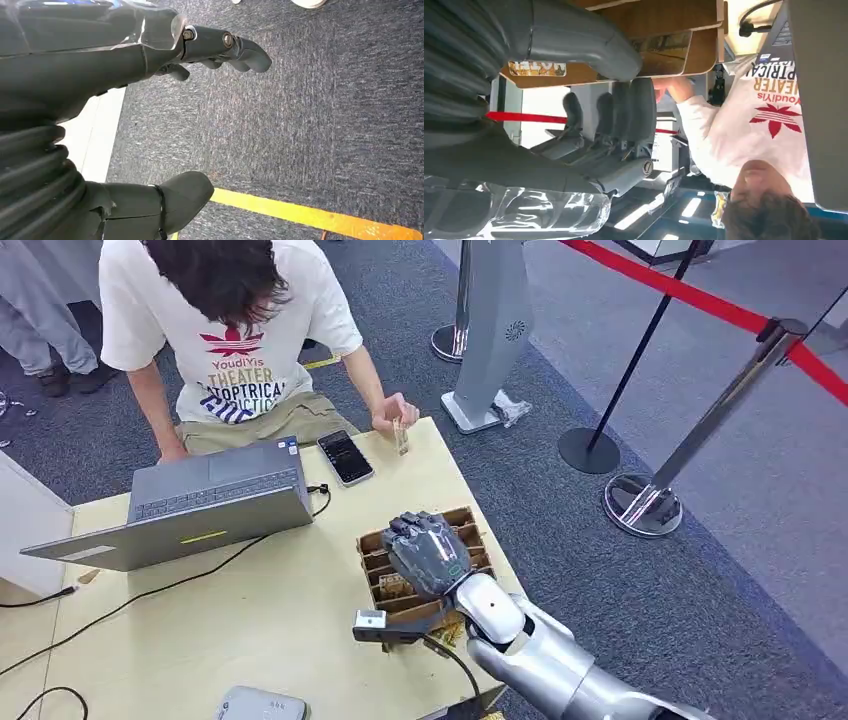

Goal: Pass the card to the sensor for recognition and then transmit it.

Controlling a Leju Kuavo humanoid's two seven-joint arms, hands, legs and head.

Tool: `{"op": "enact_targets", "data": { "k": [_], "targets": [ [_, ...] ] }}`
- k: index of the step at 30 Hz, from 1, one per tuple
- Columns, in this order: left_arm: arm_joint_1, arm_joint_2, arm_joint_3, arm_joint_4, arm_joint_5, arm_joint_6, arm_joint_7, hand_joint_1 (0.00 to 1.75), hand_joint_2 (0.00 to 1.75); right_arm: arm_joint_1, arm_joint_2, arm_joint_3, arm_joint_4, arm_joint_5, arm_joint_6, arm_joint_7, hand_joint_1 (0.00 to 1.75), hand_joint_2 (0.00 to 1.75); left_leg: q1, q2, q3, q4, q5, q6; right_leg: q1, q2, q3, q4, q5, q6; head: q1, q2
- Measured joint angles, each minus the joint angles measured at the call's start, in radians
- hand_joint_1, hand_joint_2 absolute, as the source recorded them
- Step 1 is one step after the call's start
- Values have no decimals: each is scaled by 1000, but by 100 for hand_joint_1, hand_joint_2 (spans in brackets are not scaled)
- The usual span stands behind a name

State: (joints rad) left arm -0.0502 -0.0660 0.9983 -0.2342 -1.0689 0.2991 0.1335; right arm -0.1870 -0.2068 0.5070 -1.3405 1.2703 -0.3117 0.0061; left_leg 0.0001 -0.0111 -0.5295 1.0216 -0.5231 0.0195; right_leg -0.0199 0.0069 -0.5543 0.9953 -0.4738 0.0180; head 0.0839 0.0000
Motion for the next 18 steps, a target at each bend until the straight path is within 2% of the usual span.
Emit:
{"op": "enact_targets", "data": {
  "k": [3,4,18],
  "targets": [
    [0,-1,0,0,-2,0,-1,0,175,1,0,1,0,0,0,0,140,175,0,0,0,0,0,0,0,0,0,0,0,0,0,0],
    [0,-2,0,0,-2,0,-1,0,175,1,0,1,0,0,0,0,147,175,0,0,0,0,0,0,0,0,0,0,0,0,0,0],
    [0,-2,0,0,-6,0,-2,0,175,2,0,1,-3,0,4,0,148,175,0,0,0,0,0,0,0,0,0,0,0,0,0,0]
  ]
}}
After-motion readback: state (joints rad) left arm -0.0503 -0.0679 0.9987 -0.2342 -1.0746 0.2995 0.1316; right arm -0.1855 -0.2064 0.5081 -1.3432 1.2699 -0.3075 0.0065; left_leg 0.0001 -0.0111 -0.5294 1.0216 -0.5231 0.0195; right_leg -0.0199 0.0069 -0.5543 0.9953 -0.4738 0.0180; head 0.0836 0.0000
